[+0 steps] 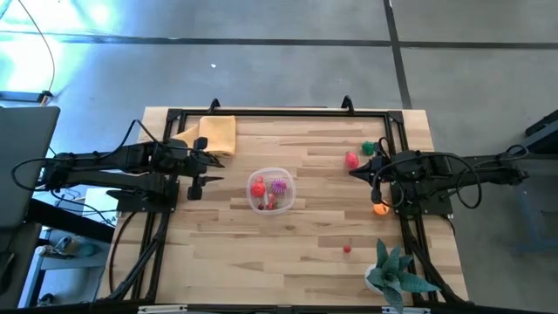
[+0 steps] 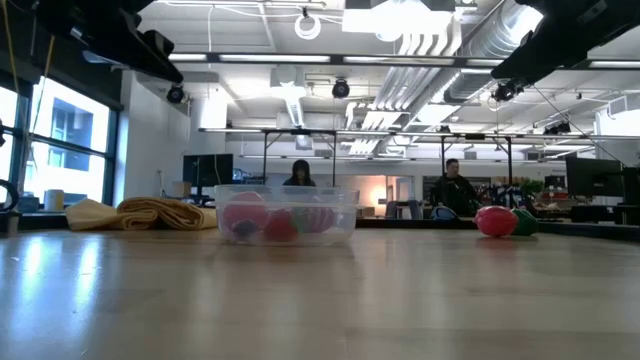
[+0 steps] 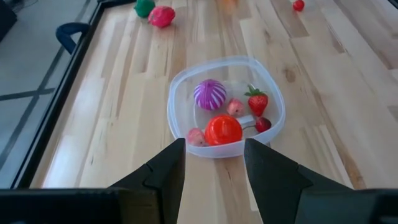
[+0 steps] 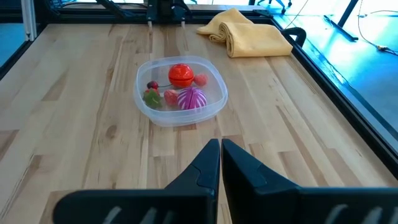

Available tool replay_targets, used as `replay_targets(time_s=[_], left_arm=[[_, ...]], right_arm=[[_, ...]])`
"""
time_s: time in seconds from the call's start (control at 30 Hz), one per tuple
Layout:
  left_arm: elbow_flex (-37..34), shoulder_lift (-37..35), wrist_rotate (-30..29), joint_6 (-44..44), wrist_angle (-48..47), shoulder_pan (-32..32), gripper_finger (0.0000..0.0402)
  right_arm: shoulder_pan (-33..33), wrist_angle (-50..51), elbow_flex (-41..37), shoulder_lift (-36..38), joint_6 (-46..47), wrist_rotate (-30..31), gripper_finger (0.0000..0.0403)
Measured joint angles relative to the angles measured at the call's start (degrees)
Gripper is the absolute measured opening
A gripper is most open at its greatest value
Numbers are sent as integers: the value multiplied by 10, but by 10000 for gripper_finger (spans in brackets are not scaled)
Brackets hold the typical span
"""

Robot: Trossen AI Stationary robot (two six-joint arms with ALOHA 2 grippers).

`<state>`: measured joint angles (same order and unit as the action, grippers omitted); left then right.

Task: Pick and placing Produce into tupperware
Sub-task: Put the dragon fruit into the transparent bin

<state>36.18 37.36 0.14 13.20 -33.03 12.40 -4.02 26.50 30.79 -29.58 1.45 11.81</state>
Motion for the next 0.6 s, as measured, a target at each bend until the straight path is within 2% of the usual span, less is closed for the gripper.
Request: replay_targets(time_s=[0.2, 0.6], left_arm=[[0, -1, -1, -2, -1, 0, 136], [0, -1, 3, -8, -1, 0, 11]], right_arm=[[0, 0, 0, 0, 0, 0, 9], [0, 0, 0, 0, 0, 0, 9]])
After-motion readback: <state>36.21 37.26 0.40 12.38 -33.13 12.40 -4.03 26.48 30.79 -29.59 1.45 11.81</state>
